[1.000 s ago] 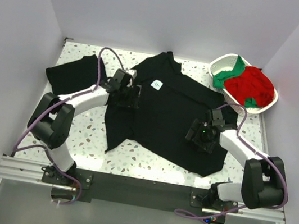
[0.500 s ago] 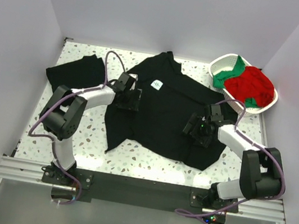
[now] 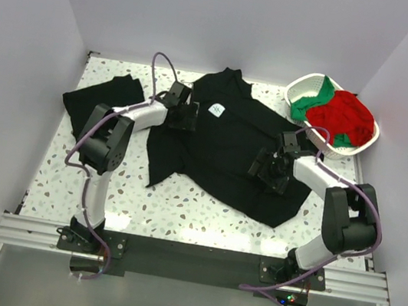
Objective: Fold and stack the t-shirts
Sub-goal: Fold the tshirt
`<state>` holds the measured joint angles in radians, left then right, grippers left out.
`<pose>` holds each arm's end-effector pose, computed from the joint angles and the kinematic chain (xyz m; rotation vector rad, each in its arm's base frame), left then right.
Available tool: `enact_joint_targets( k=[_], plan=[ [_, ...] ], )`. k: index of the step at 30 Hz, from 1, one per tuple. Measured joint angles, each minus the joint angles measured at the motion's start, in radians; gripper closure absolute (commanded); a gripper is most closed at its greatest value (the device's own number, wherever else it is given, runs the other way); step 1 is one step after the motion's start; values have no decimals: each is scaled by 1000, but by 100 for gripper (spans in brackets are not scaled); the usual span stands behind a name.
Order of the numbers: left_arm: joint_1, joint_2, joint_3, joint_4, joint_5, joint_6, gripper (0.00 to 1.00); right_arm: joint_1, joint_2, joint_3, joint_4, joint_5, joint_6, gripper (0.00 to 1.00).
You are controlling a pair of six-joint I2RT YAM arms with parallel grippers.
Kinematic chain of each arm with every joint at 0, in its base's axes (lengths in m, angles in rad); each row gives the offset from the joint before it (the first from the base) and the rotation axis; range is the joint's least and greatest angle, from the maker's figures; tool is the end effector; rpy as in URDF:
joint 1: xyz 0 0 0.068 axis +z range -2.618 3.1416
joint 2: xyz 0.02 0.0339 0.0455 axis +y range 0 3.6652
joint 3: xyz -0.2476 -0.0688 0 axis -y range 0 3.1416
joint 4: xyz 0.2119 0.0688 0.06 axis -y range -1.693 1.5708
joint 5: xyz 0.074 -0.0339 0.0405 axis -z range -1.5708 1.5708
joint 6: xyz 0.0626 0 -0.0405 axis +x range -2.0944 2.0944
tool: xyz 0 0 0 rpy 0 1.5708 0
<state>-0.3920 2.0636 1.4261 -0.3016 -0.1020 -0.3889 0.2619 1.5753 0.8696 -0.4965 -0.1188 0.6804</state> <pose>0.3939 -0.1559 0.1438 -0.0380 2.5133 -0.1940 0.2592 0.0772 0.1423 0.5593 2.7854 0.3909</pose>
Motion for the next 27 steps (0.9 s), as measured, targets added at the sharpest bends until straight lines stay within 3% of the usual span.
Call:
enact_joint_targets(
  k=[8,13,20,27],
  plan=[
    [5,32,94,-25,16,23,13,0,84,109,-36,37,-43,16],
    [4,-150,60,-58,9,32,13,-1,92,166,-60,33,-72,16],
    [-63,-643,-281,-74,-101,-47,13,-1,76,196,-76,14,-97,16],
    [-197,-729,-612,-220,-137,-205,19,-1,51,196,-88,-7,-99,16]
  ],
)
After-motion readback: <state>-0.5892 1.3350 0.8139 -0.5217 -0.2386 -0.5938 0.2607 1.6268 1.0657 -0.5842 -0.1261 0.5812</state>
